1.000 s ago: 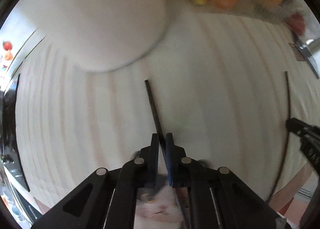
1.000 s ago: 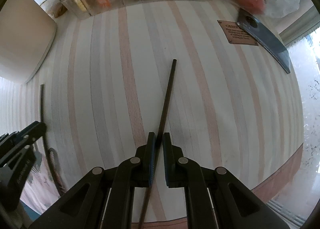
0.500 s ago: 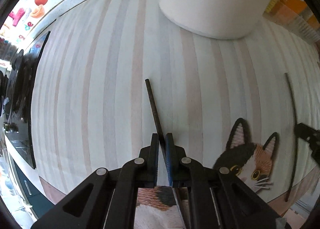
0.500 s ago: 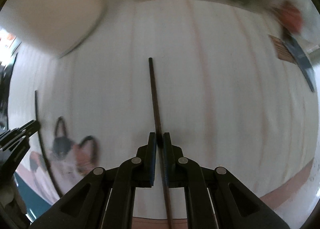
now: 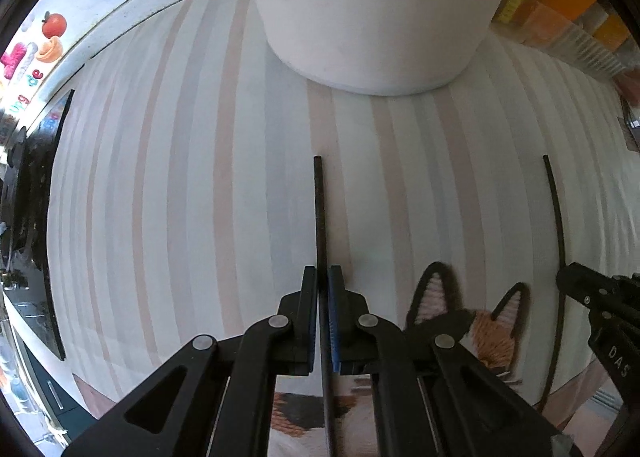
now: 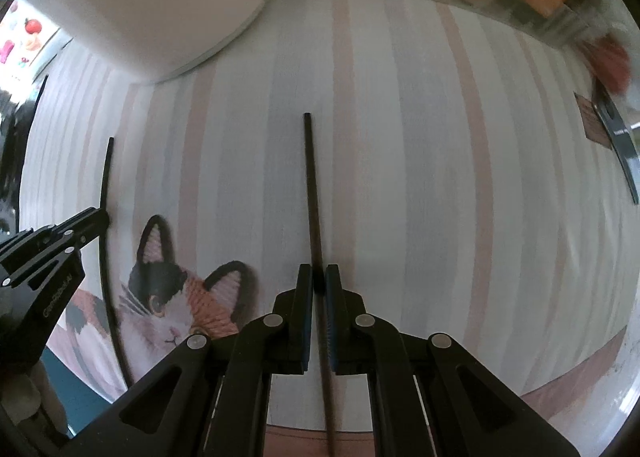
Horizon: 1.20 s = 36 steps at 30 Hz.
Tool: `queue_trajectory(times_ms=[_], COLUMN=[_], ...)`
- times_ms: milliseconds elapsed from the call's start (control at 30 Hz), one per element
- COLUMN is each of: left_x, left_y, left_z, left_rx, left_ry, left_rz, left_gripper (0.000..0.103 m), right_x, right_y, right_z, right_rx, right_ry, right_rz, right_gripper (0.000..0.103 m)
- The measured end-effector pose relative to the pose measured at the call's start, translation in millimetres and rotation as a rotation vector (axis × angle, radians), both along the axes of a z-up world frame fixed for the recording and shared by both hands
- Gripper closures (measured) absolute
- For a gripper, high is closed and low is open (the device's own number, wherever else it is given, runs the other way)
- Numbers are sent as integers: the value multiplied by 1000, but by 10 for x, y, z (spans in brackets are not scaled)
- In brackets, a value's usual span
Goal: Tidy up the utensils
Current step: 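Hold both dark chopsticks and raise them off the counter, then carry both dark chopsticks over the cream holder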
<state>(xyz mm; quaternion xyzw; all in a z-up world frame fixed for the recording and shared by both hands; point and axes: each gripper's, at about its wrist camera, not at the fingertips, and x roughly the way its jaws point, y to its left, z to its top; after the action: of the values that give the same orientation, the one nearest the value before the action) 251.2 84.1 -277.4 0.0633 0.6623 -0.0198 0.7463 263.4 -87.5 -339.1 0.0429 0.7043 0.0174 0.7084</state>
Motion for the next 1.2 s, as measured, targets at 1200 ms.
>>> queue_trajectory(times_ms=[1200], left_x=[-153], left_y=[-66], left_z=[159], left_rx=[-44], left_ry=[-17], left_rz=[15], left_gripper=[100], right_x=[205], right_y=[-24], right_z=[-126], right_rx=[-23], right_ry=[-19], right_rz=[-58], right_gripper=[98])
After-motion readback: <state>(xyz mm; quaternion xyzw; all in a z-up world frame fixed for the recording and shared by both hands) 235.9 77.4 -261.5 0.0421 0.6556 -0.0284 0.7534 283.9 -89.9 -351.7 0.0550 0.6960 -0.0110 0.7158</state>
